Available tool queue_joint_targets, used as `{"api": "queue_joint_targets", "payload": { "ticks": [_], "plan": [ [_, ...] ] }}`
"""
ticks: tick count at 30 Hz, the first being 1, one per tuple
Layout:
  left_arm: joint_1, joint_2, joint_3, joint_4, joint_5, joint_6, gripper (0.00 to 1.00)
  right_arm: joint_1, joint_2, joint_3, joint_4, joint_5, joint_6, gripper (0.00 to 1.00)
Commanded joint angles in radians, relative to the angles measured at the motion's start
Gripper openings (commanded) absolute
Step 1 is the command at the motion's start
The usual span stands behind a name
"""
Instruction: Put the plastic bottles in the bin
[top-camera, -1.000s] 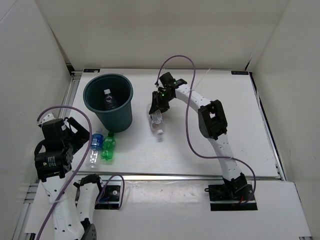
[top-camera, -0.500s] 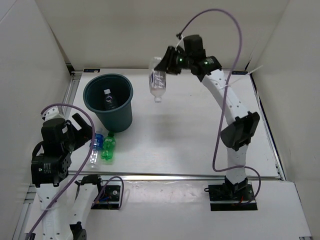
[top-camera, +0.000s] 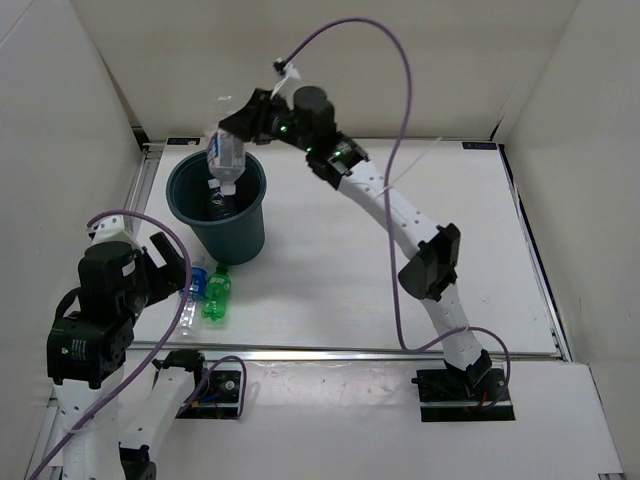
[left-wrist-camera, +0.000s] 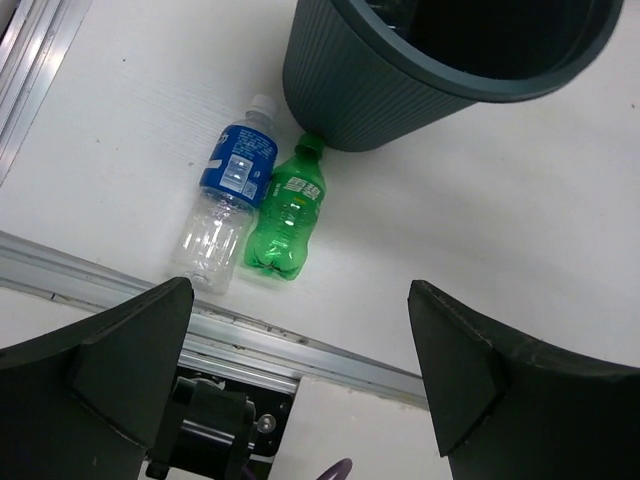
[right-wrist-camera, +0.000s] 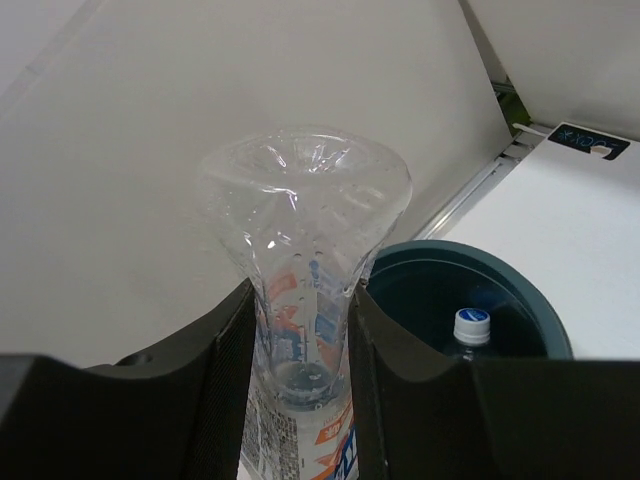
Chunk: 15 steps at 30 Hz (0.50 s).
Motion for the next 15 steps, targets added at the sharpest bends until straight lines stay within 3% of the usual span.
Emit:
{"api": "queue_joint_targets", "payload": {
  "ticks": [1,6,7,8,9,15],
  "plan": [
    [-0.032,0.016,0.059,-0.093,-0.015,0.033,1.00,0.050,0.059,0.028,0.184,0.135,-0.140,0.09],
    [-0.056,0.039,0.113,-0.093,-0.015,0.053,1.00,0.061,0.093,0.041,0.224,0.176,-0.211,0.37],
    [-0.056,0.051,0.123,-0.093,-0.030,0.053,1.00,0.061,0.093,0.041,0.224,0.176,-0.237,0.50],
    [-0.056,0.060,0.123,-0.093,-0.039,0.053,1.00,0.061,0.084,0.041,0.210,0.167,-0.254,0.90],
    [-0.056,0.060,0.114,-0.093,-0.039,0.041,1.00,0.061,0.065,0.041,0.193,0.167,-0.272,1.00],
    [-0.065,0.061,0.027,0.022,-0.015,0.055,1.00,0.049,-0.103,-0.019,0.047,0.210,-0.357,1.00]
  ]
}}
